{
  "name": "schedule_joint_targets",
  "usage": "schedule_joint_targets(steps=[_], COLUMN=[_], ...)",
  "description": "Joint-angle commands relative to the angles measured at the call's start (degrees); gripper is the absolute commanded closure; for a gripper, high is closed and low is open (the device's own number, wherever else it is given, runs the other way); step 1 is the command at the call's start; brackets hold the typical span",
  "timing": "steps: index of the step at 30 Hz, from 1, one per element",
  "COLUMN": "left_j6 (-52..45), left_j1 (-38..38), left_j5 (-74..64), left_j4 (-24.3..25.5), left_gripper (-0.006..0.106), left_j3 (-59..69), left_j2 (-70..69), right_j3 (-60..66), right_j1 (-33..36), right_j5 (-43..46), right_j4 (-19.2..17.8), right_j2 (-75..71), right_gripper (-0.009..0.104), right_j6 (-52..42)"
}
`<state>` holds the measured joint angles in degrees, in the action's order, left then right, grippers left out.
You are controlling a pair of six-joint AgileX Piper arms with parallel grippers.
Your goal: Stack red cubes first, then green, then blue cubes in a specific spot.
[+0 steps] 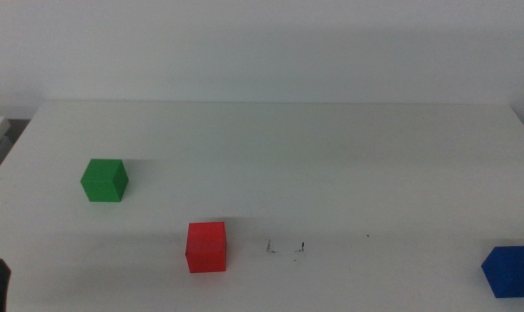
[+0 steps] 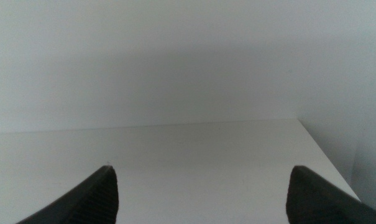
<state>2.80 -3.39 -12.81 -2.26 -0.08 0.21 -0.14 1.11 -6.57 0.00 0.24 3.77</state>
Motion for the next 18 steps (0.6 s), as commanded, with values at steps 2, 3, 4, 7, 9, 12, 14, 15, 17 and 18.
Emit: schedule_joint_targets(steps=[2,3,4,7,9,12,14,15,17,18], left_j6=[0.01,0.01,0.01,-8.45,-8.90,-8.55,-5.28,-1.93,5.39,10.25], left_j1=[-0.11,-0.11,-0.11,0.02,0.02,2.23,5.93,8.88,15.20,18.75], left_j5=[-5.08,-9.86,-16.04,-22.53,-34.94,-41.61,-42.27,-41.72,-40.46,-40.33], left_j4=[-0.08,-0.69,-2.79,-11.26,-16.56,-17.82,-16.86,-15.60,-10.72,-8.33], left_gripper=[0.007,0.007,0.007,0.007,0.007,0.007,0.007,0.007,0.007,0.007], left_j3=[-5.41,-8.53,-13.16,-25.22,-38.19,-46.46,-49.96,-51.43,-53.83,-54.97], left_j2=[3.54,6.20,10.17,24.78,38.18,50.40,58.04,61.38,66.57,69.18], right_j3=[0.14,0.14,0.14,0.14,0.14,0.14,0.14,0.14,0.14,0.14], right_j1=[-0.47,-0.47,-0.47,-0.47,-0.47,-0.47,-0.47,-0.47,-0.47,-0.47], right_j5=[0.41,0.41,0.41,0.41,0.41,0.41,0.41,0.41,0.41,0.41], right_j4=[-0.63,-0.63,-0.63,-0.63,-0.63,-0.63,-0.63,-0.63,-0.63,-0.63], right_j2=[-0.24,-0.24,-0.24,-0.24,-0.24,-0.24,-0.24,-0.24,-0.24,-0.24], right_gripper=[0.003,0.003,0.003,0.003,0.003,0.003,0.003,0.003,0.003,0.003], right_j6=[-0.66,-0.66,-0.66,-0.66,-0.66,-0.66,-0.66,-0.66,-0.66,-0.66])
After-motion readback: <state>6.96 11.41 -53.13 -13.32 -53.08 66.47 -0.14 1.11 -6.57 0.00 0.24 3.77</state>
